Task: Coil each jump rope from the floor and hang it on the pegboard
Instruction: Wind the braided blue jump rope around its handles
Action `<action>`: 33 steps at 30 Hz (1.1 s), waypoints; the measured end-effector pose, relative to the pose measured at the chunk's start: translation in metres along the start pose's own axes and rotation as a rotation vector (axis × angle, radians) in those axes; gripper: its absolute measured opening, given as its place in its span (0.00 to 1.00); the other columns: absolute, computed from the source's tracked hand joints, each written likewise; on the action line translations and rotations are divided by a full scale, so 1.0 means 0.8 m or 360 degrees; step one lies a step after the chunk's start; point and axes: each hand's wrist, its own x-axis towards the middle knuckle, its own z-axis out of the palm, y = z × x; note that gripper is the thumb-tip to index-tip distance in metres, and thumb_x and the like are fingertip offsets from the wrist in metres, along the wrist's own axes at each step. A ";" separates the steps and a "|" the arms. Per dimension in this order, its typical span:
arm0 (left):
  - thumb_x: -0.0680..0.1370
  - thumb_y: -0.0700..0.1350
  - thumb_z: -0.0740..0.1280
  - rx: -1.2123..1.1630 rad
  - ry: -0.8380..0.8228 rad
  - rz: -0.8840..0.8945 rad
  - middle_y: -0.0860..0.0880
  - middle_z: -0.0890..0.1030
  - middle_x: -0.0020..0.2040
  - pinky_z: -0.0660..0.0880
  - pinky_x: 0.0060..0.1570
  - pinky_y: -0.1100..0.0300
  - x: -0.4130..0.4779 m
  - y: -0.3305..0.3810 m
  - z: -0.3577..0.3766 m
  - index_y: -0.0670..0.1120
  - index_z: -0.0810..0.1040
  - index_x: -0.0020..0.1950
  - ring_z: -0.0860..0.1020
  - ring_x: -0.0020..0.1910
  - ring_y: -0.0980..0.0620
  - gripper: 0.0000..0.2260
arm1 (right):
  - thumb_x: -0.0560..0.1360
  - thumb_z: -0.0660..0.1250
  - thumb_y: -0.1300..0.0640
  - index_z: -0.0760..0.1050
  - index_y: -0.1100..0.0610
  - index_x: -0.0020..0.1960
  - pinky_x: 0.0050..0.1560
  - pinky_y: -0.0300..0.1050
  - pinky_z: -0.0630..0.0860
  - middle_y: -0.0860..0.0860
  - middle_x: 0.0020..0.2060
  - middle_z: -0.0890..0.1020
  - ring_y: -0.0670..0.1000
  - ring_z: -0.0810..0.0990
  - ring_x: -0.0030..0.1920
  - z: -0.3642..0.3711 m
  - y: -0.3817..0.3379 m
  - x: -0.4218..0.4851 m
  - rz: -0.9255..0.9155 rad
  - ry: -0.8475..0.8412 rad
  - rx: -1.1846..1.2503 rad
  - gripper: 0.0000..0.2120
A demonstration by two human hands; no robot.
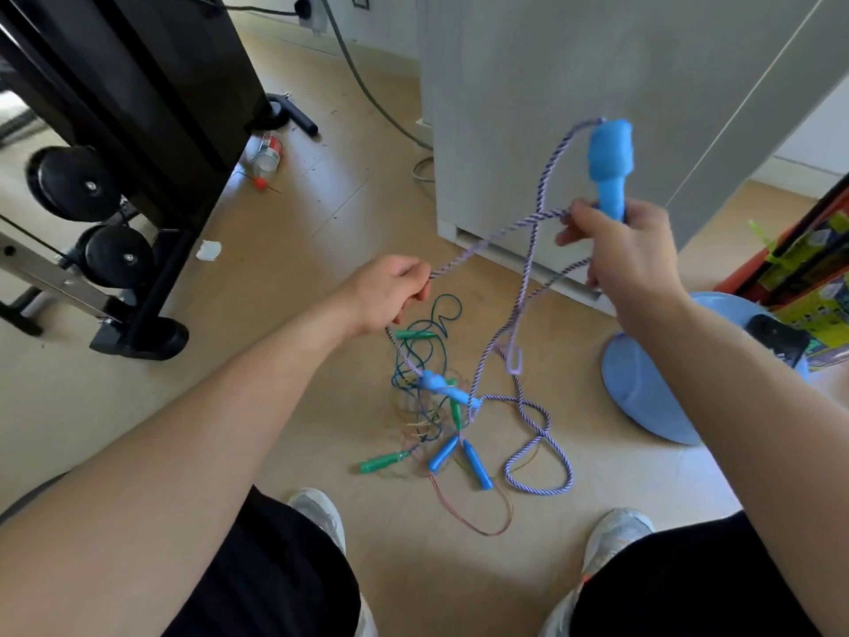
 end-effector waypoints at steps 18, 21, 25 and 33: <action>0.79 0.59 0.58 0.0152 -0.0078 -0.0080 0.47 0.70 0.32 0.65 0.38 0.53 -0.005 -0.013 -0.005 0.47 0.72 0.36 0.66 0.31 0.49 0.20 | 0.77 0.64 0.51 0.67 0.52 0.37 0.28 0.42 0.67 0.48 0.30 0.68 0.47 0.63 0.26 -0.003 0.004 0.006 0.0094 0.0055 0.0196 0.12; 0.82 0.57 0.61 0.0420 -0.0093 -0.0143 0.50 0.74 0.30 0.67 0.37 0.55 -0.009 -0.027 -0.010 0.48 0.71 0.34 0.69 0.30 0.50 0.20 | 0.75 0.64 0.49 0.68 0.53 0.38 0.30 0.44 0.67 0.49 0.31 0.68 0.49 0.64 0.27 -0.015 0.020 0.019 0.0237 0.0203 0.0104 0.11; 0.80 0.56 0.61 0.0252 -0.0066 -0.0086 0.54 0.73 0.26 0.74 0.42 0.50 -0.009 -0.032 -0.002 0.49 0.69 0.35 0.76 0.31 0.48 0.17 | 0.76 0.63 0.48 0.76 0.56 0.41 0.34 0.45 0.71 0.49 0.32 0.77 0.52 0.72 0.29 -0.021 0.029 0.025 0.0209 0.0099 -0.0351 0.12; 0.82 0.47 0.65 0.0150 -0.0103 0.0157 0.61 0.72 0.24 0.64 0.33 0.62 -0.004 0.022 0.036 0.51 0.75 0.40 0.68 0.24 0.62 0.11 | 0.80 0.66 0.48 0.80 0.58 0.51 0.30 0.47 0.75 0.48 0.31 0.72 0.47 0.70 0.27 0.041 0.015 -0.036 -0.0049 -0.0819 -0.0204 0.13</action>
